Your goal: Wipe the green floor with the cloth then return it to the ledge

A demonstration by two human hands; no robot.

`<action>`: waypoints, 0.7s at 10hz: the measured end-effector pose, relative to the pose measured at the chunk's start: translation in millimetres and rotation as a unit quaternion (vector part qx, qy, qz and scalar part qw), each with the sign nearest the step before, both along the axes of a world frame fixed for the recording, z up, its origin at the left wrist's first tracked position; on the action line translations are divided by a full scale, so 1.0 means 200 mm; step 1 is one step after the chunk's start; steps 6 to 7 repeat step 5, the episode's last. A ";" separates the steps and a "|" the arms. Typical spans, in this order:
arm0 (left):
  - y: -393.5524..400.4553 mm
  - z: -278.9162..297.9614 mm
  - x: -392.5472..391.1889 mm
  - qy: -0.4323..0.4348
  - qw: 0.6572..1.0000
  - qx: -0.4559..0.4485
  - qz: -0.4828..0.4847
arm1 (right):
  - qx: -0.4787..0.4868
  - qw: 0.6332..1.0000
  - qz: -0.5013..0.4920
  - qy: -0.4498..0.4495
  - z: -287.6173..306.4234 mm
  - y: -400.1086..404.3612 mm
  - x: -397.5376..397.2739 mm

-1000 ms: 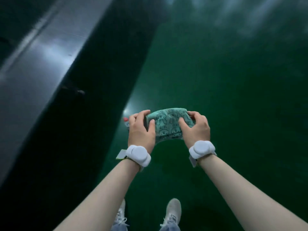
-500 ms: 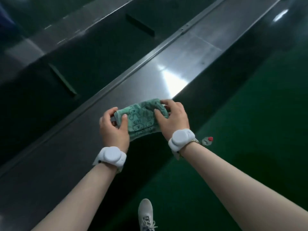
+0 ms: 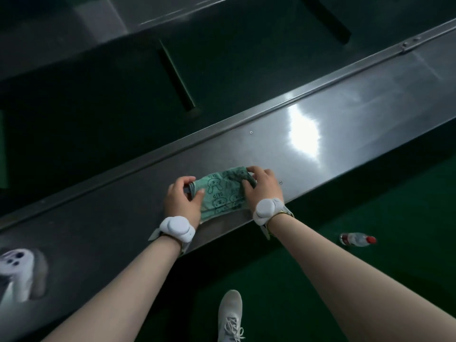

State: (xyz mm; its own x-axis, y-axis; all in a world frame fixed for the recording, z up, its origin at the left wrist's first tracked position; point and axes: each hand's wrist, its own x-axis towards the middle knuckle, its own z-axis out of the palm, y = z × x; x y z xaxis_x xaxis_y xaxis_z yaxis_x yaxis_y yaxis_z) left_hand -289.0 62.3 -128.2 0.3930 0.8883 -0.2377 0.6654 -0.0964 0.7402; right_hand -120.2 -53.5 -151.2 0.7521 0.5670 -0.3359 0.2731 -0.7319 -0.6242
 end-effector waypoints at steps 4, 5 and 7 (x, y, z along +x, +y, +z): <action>-0.08 0.01 -0.10 0.131 0.990 0.034 -0.025 | -0.082 0.993 0.081 0.003 0.06 -0.13 0.03; -0.06 0.25 -0.14 0.151 0.986 0.065 -0.033 | -0.088 0.994 0.069 0.006 0.32 -0.23 0.12; -0.06 0.25 -0.14 0.151 0.986 0.065 -0.033 | -0.088 0.994 0.069 0.006 0.32 -0.23 0.12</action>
